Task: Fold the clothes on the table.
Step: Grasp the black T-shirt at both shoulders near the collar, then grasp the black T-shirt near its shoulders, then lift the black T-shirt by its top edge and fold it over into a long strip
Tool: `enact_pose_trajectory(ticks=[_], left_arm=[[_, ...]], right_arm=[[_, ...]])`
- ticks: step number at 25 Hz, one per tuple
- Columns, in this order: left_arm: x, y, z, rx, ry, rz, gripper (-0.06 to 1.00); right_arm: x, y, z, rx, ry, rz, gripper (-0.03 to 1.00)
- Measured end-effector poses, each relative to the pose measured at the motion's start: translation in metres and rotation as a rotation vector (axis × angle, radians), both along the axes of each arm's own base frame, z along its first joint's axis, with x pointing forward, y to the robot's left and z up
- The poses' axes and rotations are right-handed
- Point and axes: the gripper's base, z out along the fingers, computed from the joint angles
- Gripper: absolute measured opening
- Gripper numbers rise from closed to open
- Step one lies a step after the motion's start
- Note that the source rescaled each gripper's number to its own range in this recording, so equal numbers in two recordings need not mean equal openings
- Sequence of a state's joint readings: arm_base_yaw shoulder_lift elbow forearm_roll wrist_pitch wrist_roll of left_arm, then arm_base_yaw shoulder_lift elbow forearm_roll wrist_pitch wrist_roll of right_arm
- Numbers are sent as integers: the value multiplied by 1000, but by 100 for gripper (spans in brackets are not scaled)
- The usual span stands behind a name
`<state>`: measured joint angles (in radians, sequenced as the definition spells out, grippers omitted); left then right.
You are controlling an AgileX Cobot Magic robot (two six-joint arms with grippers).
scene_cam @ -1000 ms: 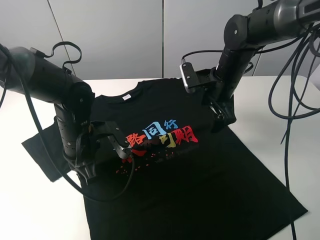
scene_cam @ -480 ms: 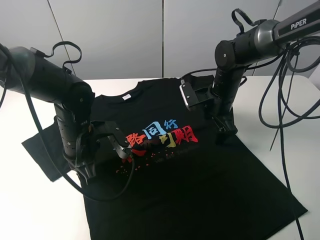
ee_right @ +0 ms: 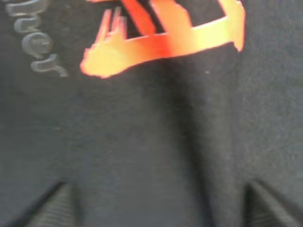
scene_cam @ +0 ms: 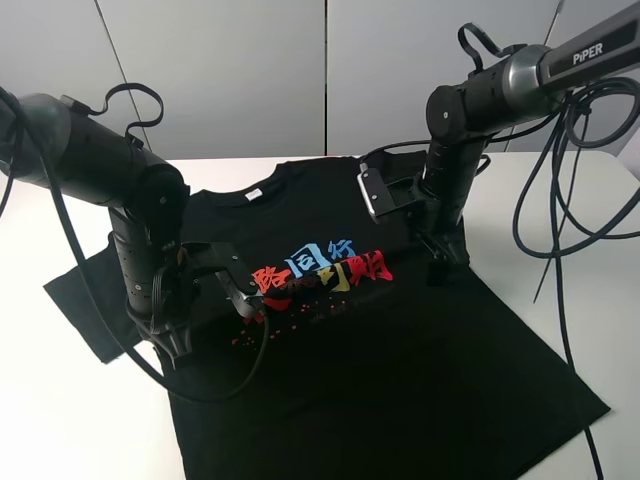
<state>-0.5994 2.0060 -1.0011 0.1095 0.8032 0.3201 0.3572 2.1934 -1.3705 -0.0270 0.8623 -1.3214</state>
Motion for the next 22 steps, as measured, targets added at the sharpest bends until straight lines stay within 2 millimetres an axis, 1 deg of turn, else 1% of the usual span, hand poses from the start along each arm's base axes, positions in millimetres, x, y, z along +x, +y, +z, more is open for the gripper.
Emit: enact_pose_trajectory(ticks=[3,6,8,10,14,15,17,20,22], left_arm=[[0,0,0,0,0,0,0],[0,0,0,0,0,0,0],[0,0,0,-1,-1,-2,0],[0,0,0,-1,-1,-2,0],[0,0,0,-2,-1,-4,0],[0,0,0,-2,-1,-4,0],[0,0,0,-2,-1,-4,0],[3,-2,1,-3,-7,-5,0],[8,-4,4,-4,-26,-18,0]], right_arm=[[-1,0,-1,0,6,-20,34],[-1,0,-1,-2,13,-53,15],[-2,0,-1,-6,26,-67,7],[-3,0,0,-9,33,-83,4],[-3,-1,0,-12,36,-121,7],[-4,-1,0,-13,38,-129,7],[-4,-1,0,-15,40,-136,1],[-4,-1,1,-15,40,-141,0],[-5,-1,4,-18,42,-144,0]])
